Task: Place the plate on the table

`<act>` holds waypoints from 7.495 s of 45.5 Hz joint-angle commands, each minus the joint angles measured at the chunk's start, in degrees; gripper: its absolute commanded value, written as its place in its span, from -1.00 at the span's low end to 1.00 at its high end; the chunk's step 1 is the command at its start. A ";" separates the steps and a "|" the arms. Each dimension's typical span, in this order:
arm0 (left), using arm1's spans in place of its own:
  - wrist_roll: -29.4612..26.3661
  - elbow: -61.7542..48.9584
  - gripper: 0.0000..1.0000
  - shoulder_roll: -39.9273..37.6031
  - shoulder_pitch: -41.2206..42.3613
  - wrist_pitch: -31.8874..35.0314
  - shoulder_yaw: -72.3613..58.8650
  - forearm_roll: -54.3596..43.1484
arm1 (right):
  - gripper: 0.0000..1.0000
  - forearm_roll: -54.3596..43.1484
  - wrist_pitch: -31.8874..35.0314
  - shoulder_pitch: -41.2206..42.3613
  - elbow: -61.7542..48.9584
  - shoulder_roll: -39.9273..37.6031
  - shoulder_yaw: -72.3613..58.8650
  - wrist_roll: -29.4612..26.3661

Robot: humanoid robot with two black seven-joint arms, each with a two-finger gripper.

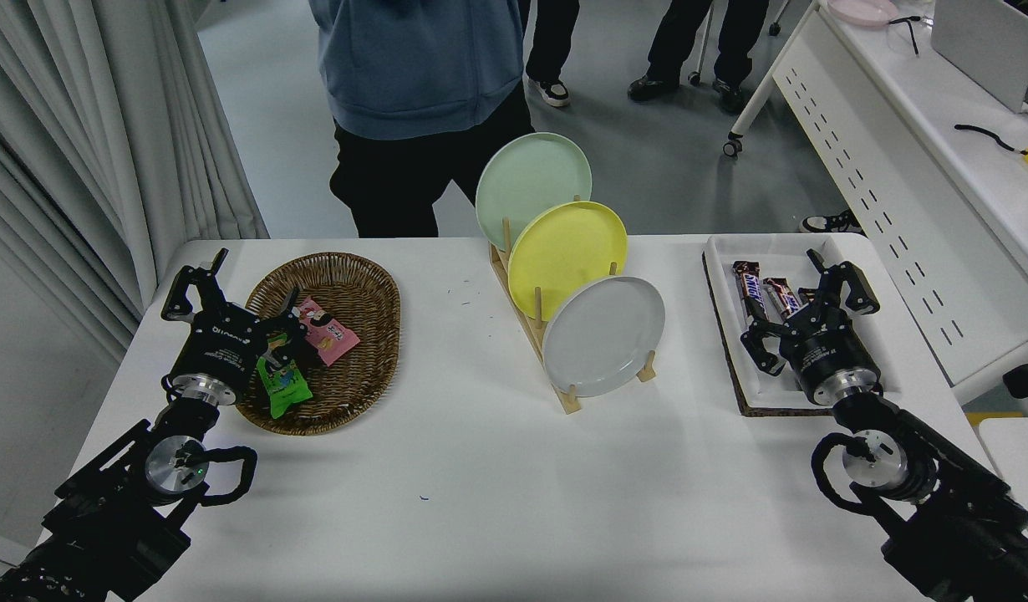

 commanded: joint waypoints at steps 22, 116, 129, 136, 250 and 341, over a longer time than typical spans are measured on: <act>0.00 0.04 1.00 0.00 0.00 0.00 0.05 0.00 | 0.98 -0.04 -0.07 0.28 -0.07 -1.11 -0.30 0.00; 0.00 -0.05 1.00 0.00 0.00 0.00 0.05 0.00 | 0.98 27.90 -0.16 22.86 5.81 -17.36 -46.52 -0.52; 0.00 -0.04 1.00 0.00 0.00 0.00 -0.03 0.00 | 0.98 34.32 0.54 35.25 9.24 -18.60 -67.79 -0.52; 0.00 -0.04 1.00 0.00 0.00 0.00 0.05 0.00 | 0.98 34.24 0.11 39.47 10.91 -19.74 -73.68 -0.52; 0.00 0.04 1.00 0.00 0.00 0.00 0.05 0.00 | 0.97 28.79 -15.98 41.24 10.83 -0.93 -64.02 -23.02; 0.00 0.04 1.00 0.00 0.00 0.00 -0.03 0.00 | -0.17 29.49 -19.06 41.24 10.65 -1.55 -56.38 -31.37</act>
